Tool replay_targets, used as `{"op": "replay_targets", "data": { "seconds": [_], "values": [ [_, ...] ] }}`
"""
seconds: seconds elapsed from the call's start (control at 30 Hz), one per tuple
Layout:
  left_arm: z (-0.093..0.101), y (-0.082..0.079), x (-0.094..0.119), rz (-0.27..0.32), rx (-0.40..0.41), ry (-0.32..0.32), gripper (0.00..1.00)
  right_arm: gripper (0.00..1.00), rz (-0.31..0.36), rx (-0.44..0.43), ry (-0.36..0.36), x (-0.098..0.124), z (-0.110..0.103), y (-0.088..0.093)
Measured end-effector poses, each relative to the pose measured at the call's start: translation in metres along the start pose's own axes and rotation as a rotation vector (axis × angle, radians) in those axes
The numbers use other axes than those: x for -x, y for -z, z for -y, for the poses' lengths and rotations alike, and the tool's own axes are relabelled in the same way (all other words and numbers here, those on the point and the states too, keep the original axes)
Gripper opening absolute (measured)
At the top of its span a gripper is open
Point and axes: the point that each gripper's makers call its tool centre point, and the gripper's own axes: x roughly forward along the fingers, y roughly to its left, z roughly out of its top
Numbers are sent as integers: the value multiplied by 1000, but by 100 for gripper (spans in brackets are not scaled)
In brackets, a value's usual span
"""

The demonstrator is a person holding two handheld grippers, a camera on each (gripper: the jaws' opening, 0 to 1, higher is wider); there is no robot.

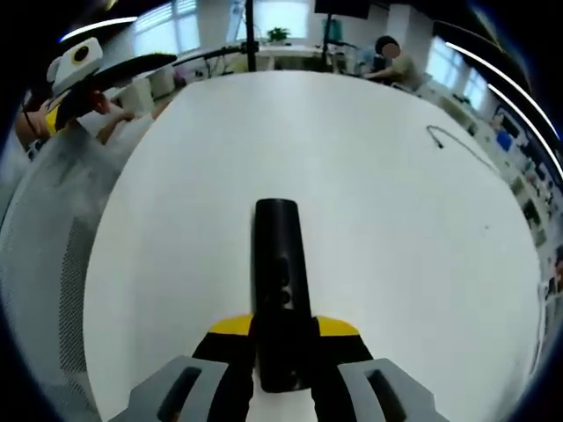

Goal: Press the specified remote control buttons in sequence, fully releasing each button before pressing the next.

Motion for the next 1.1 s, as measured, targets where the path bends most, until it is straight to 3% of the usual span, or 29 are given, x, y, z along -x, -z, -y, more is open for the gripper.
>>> {"op": "replay_targets", "data": {
  "seconds": [0.47, 0.57, 0.63, 0.73, 0.93, 1.1],
  "values": [
    [0, 2, -1, -16, 3, 6, 100, 22, 65, 0, 3, -2, 21, -6],
    [-1, 3, -2, -18, 3, 4, 100, 22, 93, -58, -1, -2, 22, -8],
    [-2, 4, -2, -17, 4, 2, 100, 26, 146, -171, -16, -3, 22, -14],
    [-4, 4, -3, -15, 9, 0, 100, 34, 256, -264, -14, 0, 23, -29],
    [-4, 5, -4, -17, 18, 1, 100, 60, 499, -506, 81, 22, 40, -54],
    [-3, 6, -4, -19, 18, 4, 100, 81, 645, -595, 176, 49, 45, -62]
  ]
}}
